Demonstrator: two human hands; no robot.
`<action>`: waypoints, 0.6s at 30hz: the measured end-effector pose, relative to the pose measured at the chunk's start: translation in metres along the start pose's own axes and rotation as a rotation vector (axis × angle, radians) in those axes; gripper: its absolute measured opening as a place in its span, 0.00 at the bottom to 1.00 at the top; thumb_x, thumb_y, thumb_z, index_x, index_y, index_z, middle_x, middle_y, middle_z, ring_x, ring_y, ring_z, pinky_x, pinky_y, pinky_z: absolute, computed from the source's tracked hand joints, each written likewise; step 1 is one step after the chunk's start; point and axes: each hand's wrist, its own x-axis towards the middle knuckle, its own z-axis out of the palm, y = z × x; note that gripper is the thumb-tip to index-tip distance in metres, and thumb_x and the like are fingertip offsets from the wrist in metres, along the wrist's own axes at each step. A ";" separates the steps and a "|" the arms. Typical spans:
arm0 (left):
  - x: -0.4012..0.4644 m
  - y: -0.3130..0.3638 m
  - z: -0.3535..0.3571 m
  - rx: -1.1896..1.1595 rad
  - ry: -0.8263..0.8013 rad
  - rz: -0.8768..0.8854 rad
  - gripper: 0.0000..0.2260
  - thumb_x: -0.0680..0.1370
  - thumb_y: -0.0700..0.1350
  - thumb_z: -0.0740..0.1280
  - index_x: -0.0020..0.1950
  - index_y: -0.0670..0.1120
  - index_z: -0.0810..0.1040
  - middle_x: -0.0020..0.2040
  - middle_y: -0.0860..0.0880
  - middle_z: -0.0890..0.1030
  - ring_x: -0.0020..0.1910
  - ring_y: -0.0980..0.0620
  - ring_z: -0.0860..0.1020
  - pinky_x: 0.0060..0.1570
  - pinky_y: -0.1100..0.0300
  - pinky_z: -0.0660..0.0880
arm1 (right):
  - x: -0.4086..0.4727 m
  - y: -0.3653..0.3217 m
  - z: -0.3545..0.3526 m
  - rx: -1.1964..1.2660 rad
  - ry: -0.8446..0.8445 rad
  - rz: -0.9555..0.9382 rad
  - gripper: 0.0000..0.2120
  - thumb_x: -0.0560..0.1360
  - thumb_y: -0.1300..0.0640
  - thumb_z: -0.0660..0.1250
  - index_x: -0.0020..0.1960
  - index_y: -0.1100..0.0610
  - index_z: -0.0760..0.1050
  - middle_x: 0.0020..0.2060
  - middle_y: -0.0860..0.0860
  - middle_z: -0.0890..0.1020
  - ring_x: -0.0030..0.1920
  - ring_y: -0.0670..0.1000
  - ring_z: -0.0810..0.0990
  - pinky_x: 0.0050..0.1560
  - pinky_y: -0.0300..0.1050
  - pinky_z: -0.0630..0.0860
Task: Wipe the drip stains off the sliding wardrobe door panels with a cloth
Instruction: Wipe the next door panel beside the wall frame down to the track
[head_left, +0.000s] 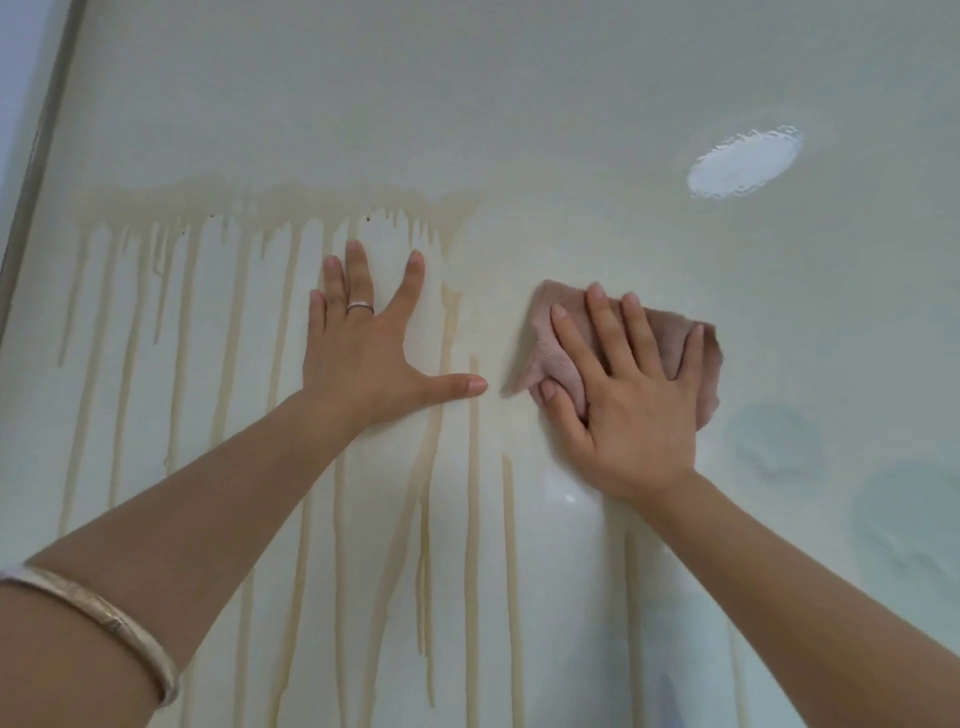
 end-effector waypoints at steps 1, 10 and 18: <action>-0.003 0.000 -0.002 0.013 -0.001 0.002 0.56 0.53 0.78 0.52 0.73 0.58 0.32 0.73 0.40 0.29 0.72 0.42 0.30 0.71 0.49 0.35 | -0.008 -0.004 -0.001 0.009 0.000 -0.011 0.27 0.77 0.41 0.51 0.74 0.49 0.67 0.74 0.53 0.66 0.74 0.57 0.61 0.69 0.70 0.47; -0.082 -0.006 0.045 -0.041 0.008 0.003 0.50 0.57 0.77 0.43 0.69 0.54 0.28 0.74 0.38 0.33 0.73 0.41 0.33 0.71 0.50 0.36 | -0.091 -0.030 -0.019 0.096 -0.120 -0.279 0.26 0.77 0.41 0.54 0.72 0.48 0.69 0.73 0.51 0.67 0.74 0.56 0.64 0.68 0.75 0.53; -0.079 -0.013 0.051 -0.059 0.023 0.006 0.49 0.56 0.79 0.44 0.67 0.59 0.26 0.74 0.42 0.31 0.73 0.45 0.31 0.68 0.56 0.32 | -0.008 -0.015 0.001 0.041 -0.052 -0.039 0.27 0.78 0.42 0.52 0.73 0.50 0.67 0.74 0.54 0.67 0.74 0.58 0.62 0.68 0.73 0.48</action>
